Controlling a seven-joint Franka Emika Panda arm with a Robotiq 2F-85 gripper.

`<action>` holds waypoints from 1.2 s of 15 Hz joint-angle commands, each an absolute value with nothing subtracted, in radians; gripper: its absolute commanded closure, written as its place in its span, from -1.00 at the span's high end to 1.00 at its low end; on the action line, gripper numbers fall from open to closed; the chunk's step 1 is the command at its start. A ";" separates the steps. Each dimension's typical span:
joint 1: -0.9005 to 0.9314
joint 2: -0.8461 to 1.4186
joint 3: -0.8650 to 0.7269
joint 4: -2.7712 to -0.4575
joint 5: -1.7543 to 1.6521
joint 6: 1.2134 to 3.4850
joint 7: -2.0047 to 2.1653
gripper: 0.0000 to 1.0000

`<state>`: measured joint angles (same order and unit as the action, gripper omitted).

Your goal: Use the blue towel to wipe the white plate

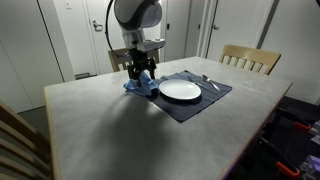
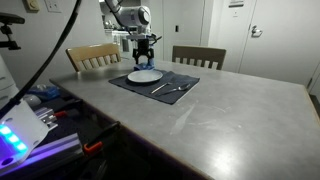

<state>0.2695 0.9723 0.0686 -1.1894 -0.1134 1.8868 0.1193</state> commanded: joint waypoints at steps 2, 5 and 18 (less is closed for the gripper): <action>0.280 1.045 0.057 -1.087 -0.112 1.862 0.141 1.00; 0.281 1.081 0.057 -1.044 -0.106 1.855 0.149 1.00; 0.287 1.150 0.052 -0.934 -0.106 1.828 0.153 -0.20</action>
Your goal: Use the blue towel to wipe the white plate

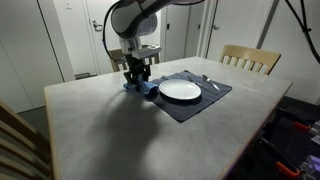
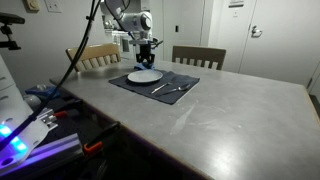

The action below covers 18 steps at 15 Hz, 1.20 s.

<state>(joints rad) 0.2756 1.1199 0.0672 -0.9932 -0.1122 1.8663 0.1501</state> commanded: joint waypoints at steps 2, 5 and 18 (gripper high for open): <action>0.287 1.147 0.052 -0.931 -0.107 1.823 0.155 -0.49; 0.281 1.136 0.057 -0.939 -0.117 1.821 0.164 -0.89; 0.279 1.024 0.047 -1.018 -0.117 1.797 0.244 -0.95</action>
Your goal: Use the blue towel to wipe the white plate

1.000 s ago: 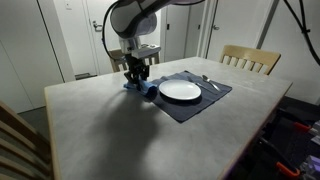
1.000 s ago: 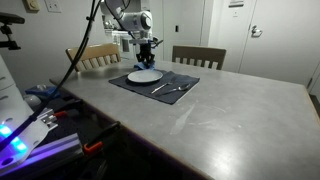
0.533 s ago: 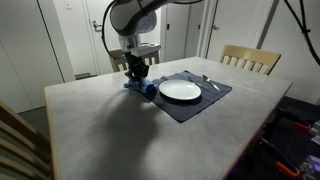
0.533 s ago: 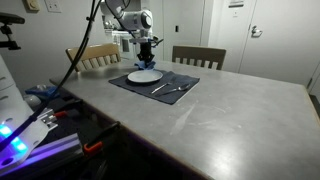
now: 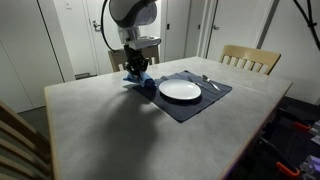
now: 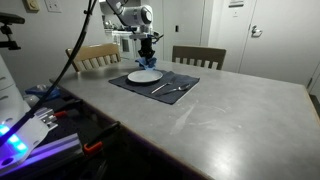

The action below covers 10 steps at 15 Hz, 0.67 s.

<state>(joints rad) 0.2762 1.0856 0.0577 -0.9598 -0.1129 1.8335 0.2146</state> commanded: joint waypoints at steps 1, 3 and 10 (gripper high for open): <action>0.279 1.011 0.047 -1.027 -0.114 1.781 0.256 -0.95; 0.277 0.984 0.050 -1.049 -0.111 1.761 0.275 -0.95; 0.265 0.823 0.061 -1.283 -0.098 1.789 0.310 -0.95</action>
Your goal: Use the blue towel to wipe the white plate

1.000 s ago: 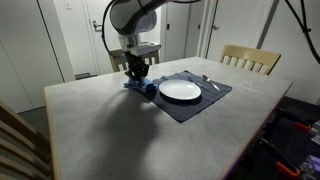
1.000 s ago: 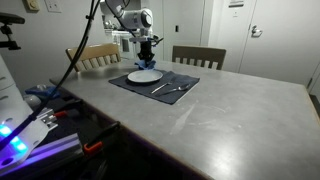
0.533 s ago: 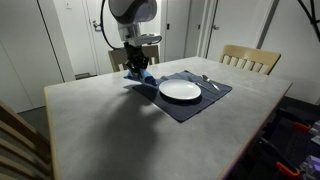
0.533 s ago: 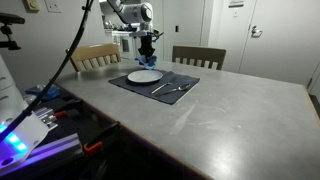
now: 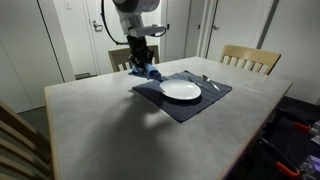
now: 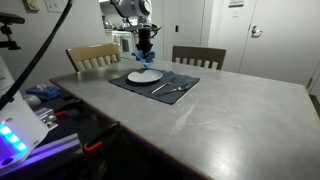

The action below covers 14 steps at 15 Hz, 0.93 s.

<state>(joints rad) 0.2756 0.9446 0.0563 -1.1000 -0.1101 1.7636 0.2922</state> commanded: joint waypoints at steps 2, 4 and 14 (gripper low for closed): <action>0.261 0.774 0.062 -1.364 -0.093 1.816 0.317 -0.95; 0.261 0.725 0.055 -1.440 -0.075 1.844 0.328 -0.95; 0.217 0.615 0.035 -1.709 -0.068 1.916 0.326 -0.95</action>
